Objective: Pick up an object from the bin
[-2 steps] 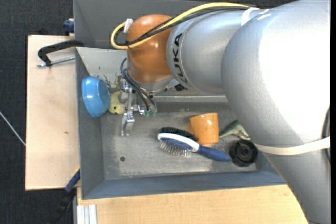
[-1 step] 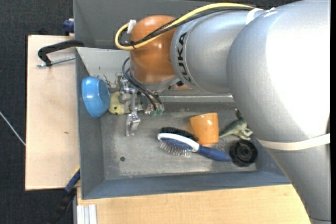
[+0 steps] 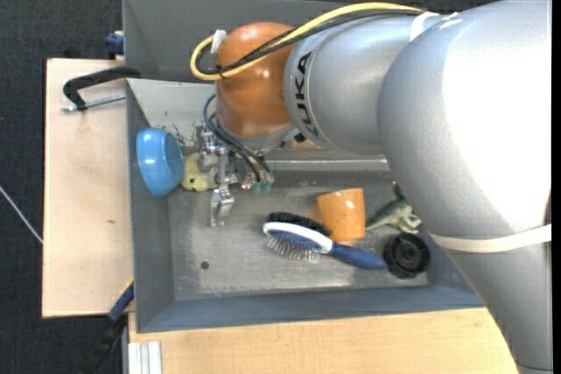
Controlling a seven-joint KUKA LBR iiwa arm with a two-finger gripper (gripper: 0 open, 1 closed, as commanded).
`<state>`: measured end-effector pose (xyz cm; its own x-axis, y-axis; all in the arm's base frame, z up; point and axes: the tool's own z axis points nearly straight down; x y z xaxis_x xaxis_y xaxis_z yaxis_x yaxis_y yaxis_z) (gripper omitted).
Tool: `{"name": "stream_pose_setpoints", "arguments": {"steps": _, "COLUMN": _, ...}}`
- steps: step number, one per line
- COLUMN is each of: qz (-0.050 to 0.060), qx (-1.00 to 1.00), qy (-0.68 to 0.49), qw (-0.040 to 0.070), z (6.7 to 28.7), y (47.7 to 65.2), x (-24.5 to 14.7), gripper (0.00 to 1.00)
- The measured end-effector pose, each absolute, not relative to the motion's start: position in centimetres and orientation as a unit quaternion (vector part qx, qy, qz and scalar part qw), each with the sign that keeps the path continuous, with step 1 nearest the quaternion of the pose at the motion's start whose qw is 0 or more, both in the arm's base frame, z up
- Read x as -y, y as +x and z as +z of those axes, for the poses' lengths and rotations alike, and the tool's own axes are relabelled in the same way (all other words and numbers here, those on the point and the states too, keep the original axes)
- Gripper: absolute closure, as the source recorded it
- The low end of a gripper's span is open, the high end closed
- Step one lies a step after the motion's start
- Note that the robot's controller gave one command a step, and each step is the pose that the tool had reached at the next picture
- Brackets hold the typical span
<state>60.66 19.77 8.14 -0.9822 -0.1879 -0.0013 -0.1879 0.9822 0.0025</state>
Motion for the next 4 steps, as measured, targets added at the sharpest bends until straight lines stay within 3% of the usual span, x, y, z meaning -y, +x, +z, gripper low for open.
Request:
{"name": "stream_pose_setpoints", "arguments": {"steps": 1, "qz": 0.003, "qx": -0.996, "qy": -0.094, "qw": 0.011, "z": 8.7, "y": 61.2, "x": -19.9, "gripper": 1.00}}
{"name": "stream_pose_setpoints", "arguments": {"steps": 2, "qz": 0.002, "qx": -0.996, "qy": -0.093, "qw": 0.005, "z": 11.8, "y": 61.5, "x": -20.0, "gripper": 1.00}}
{"name": "stream_pose_setpoints", "arguments": {"steps": 3, "qz": 0.001, "qx": -0.996, "qy": -0.093, "qw": 0.003, "z": 12.8, "y": 61.6, "x": -20.1, "gripper": 1.00}}
{"name": "stream_pose_setpoints", "arguments": {"steps": 4, "qz": 0.002, "qx": -0.996, "qy": -0.093, "qw": 0.005, "z": 16.1, "y": 61.8, "x": -20.2, "gripper": 1.00}}
